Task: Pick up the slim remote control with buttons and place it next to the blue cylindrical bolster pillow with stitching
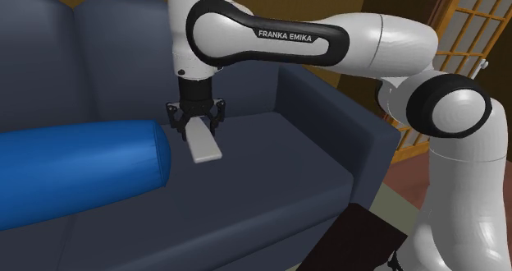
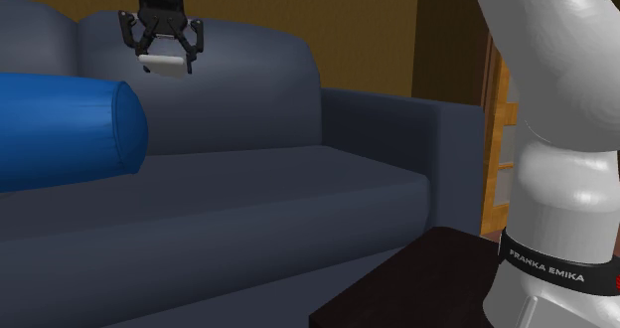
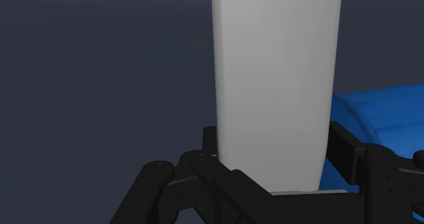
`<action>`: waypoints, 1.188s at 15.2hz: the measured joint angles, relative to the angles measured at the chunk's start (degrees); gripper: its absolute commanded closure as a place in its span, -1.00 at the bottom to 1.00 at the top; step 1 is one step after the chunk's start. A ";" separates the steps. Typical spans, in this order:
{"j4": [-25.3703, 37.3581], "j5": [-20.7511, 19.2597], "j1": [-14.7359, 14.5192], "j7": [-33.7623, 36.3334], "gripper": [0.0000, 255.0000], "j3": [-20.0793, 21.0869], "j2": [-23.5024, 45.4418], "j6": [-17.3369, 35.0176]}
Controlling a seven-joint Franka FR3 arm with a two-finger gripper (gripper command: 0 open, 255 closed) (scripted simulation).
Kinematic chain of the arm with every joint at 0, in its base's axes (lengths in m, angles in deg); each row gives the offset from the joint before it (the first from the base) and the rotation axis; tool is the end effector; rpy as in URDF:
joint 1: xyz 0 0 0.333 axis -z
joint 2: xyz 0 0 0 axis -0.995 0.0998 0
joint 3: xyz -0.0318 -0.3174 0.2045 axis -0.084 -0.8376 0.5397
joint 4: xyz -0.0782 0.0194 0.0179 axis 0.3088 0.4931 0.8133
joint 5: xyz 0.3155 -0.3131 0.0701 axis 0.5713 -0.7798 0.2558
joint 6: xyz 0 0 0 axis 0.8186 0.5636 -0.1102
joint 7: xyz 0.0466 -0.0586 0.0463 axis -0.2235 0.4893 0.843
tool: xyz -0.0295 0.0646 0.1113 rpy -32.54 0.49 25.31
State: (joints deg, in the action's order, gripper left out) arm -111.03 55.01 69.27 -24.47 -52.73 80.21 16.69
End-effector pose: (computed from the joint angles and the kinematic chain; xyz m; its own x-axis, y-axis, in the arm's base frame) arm 0.6390 0.3854 0.5982 0.9464 -0.3231 -0.0029 -0.3230 -0.9463 0.0138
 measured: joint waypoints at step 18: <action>-16.45 0.37 1.77 0.34 1.00 -0.30 -1.58 14.86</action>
State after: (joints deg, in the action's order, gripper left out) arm -127.47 55.37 71.04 -24.13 -53.04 78.63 31.55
